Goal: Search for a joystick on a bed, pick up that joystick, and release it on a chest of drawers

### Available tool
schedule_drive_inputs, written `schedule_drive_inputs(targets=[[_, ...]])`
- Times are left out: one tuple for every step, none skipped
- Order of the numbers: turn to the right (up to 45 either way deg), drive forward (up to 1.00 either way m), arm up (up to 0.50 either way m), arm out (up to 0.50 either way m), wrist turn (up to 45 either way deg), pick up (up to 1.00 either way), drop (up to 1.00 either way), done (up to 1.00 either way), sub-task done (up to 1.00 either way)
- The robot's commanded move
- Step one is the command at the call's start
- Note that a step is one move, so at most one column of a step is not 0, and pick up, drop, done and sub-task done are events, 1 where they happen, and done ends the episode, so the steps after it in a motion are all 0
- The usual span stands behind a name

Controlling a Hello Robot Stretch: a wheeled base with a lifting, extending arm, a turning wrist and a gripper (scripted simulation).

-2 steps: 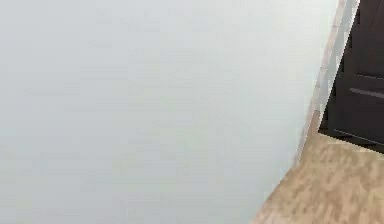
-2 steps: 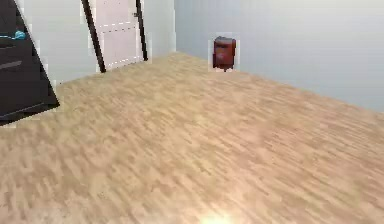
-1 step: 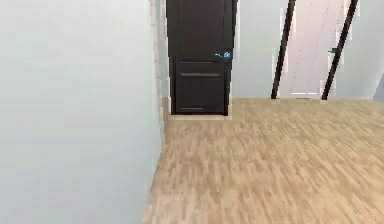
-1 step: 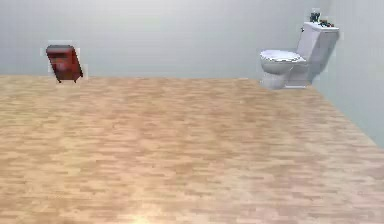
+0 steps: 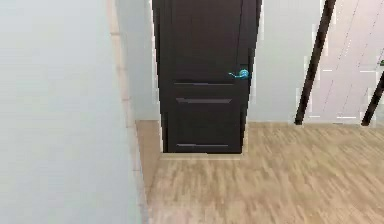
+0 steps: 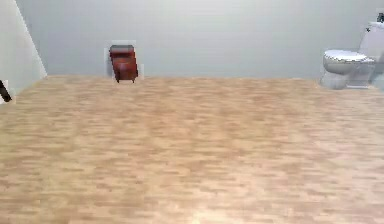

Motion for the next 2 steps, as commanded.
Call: schedule_drive_inputs(targets=[[0.0,1.0,0.0,0.0,0.0,0.0,0.0,0.0,0.0],[3.0,0.0,0.0,0.0,0.0,0.0,0.0,0.0,0.0]])
